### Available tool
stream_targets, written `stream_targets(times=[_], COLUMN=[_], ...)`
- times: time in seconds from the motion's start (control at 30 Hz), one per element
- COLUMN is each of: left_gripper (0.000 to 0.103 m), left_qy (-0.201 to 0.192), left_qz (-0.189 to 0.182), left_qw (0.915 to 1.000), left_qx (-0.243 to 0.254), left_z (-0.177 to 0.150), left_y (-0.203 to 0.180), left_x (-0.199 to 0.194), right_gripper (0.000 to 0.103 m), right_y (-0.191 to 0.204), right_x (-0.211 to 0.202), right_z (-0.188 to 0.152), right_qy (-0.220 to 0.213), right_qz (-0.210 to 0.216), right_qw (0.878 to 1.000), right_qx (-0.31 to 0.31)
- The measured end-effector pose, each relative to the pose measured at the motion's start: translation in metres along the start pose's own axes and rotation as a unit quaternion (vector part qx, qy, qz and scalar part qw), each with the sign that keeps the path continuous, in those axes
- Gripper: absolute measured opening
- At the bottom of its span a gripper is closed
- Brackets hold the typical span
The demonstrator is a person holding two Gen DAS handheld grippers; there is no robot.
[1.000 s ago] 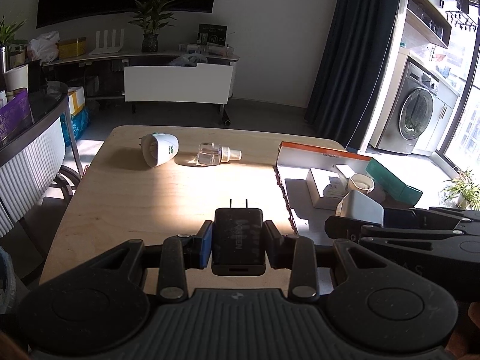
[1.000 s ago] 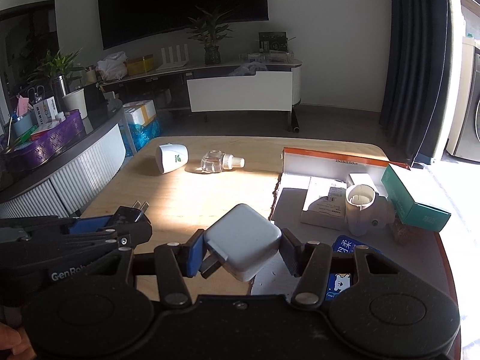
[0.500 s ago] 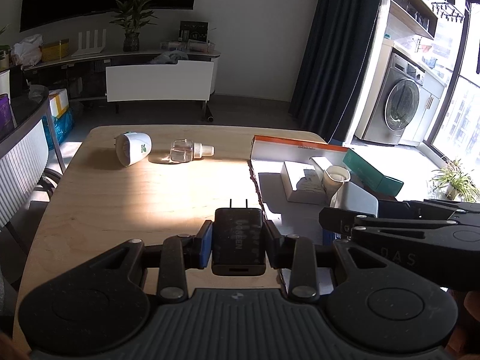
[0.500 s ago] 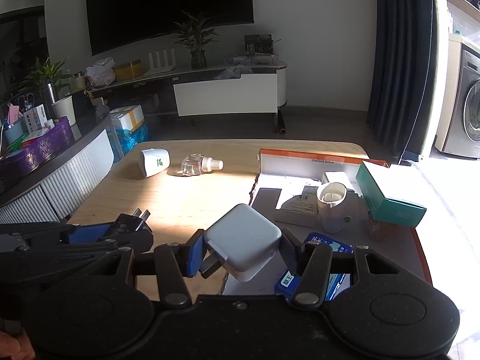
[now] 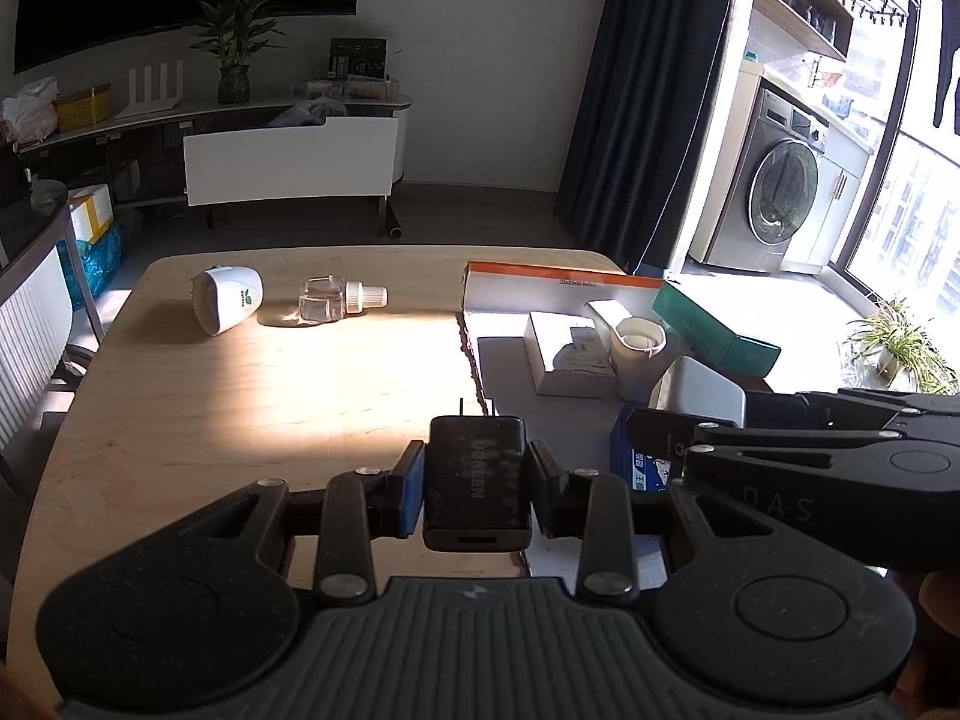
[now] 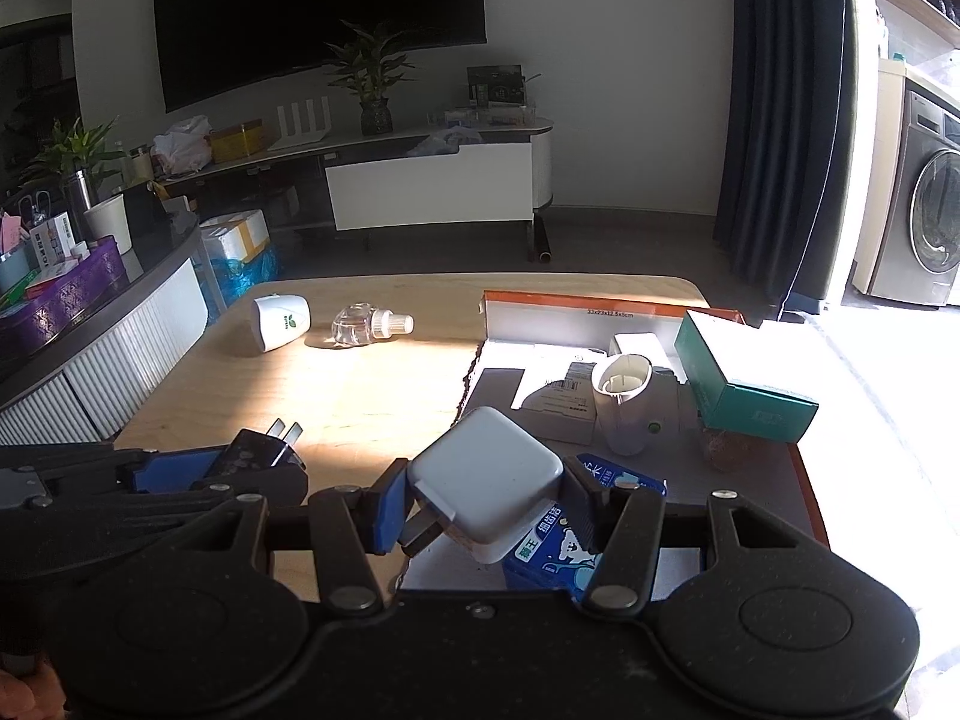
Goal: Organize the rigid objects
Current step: 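Lift and carry both chargers with both grippers over the cardboard box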
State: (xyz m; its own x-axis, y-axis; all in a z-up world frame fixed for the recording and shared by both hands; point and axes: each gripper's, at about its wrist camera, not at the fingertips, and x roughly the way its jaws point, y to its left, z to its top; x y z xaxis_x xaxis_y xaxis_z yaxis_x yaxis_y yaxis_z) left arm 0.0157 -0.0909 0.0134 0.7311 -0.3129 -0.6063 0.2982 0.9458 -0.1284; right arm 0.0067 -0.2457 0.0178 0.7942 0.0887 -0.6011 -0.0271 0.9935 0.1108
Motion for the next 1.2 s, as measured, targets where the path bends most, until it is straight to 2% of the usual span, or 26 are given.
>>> stream_targets(times=[1.2], left_gripper=[0.036], left_qy=[0.021], left_qz=[-0.052], left_qw=[0.9971], left_qx=[0.051], left_z=[0.004], left_y=[-0.055], left_x=[0.033], right_gripper=[0.065], right_y=[-0.067], right_x=[-0.006], right_z=[-0.01], right_qy=[0.006], right_qz=[-0.051], right_qw=[0.998], right_qx=[0.048])
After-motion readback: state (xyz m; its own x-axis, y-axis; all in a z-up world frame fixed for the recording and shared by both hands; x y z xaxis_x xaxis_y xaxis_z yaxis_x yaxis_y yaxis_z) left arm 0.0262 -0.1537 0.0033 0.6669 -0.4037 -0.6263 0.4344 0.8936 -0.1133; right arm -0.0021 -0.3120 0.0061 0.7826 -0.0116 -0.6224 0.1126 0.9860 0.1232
